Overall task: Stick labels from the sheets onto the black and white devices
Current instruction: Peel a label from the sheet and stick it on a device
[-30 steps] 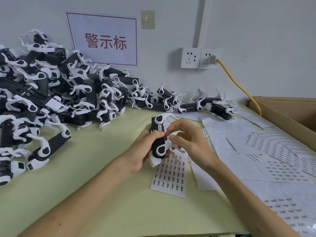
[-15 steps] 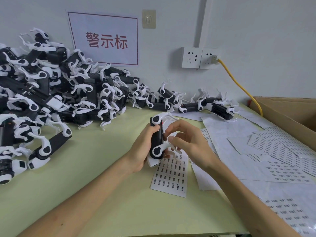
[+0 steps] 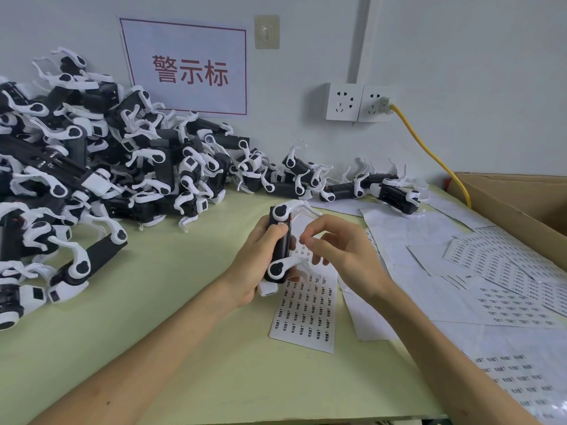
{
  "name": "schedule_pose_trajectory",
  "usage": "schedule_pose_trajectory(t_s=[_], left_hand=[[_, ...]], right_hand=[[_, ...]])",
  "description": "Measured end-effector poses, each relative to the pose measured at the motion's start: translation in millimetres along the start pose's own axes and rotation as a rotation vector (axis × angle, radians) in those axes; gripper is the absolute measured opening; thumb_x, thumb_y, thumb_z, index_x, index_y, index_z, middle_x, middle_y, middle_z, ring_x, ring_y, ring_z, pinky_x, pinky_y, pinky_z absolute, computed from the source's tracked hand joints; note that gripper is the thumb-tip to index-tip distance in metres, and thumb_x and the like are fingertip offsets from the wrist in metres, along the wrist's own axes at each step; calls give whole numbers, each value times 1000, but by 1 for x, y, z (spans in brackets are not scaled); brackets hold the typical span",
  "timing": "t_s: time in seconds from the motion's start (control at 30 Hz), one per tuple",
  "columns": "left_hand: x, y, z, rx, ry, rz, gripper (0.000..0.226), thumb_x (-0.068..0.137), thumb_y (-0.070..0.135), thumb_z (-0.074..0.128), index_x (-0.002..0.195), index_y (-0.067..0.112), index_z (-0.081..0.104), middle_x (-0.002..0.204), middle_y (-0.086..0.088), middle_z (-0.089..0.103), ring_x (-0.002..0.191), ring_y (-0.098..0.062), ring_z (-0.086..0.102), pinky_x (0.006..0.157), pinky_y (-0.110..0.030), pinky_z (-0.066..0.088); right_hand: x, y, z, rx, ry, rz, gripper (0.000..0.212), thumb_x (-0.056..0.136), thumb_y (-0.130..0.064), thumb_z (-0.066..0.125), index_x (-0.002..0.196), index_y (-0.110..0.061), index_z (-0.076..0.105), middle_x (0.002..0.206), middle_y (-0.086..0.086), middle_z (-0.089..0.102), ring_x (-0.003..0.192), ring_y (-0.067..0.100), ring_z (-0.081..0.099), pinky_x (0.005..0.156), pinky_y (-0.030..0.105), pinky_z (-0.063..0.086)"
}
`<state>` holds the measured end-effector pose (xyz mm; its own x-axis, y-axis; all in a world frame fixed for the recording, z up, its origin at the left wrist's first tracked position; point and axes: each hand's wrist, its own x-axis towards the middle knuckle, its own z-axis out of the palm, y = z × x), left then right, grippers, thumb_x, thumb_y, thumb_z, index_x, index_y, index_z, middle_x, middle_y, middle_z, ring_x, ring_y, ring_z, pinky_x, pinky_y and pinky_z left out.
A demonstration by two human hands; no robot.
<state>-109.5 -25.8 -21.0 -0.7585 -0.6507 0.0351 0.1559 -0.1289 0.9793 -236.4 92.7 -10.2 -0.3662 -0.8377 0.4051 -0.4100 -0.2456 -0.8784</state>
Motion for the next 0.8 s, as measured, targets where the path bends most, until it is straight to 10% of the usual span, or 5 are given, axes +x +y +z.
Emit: schedule_pose_trajectory(t_s=[0.5, 0.8], left_hand=[[-3, 5, 0, -104, -54, -124, 31, 104, 33, 34, 104, 7, 51, 69, -1, 62, 47, -20, 54, 44, -21, 43], [-8, 6, 0, -182, -443, -402, 39, 76, 35, 53, 102, 7, 59, 82, -11, 65, 54, -24, 60, 50, -26, 49]], right_hand=[[8, 12, -11, -52, 350, 148, 15, 96, -12, 57, 90, -20, 68, 77, 1, 70, 59, 11, 61, 53, 17, 44], [6, 3, -12, 74, -17, 238, 45, 101, -53, 35, 120, -29, 68, 119, -3, 68, 98, 7, 66, 80, 34, 56]])
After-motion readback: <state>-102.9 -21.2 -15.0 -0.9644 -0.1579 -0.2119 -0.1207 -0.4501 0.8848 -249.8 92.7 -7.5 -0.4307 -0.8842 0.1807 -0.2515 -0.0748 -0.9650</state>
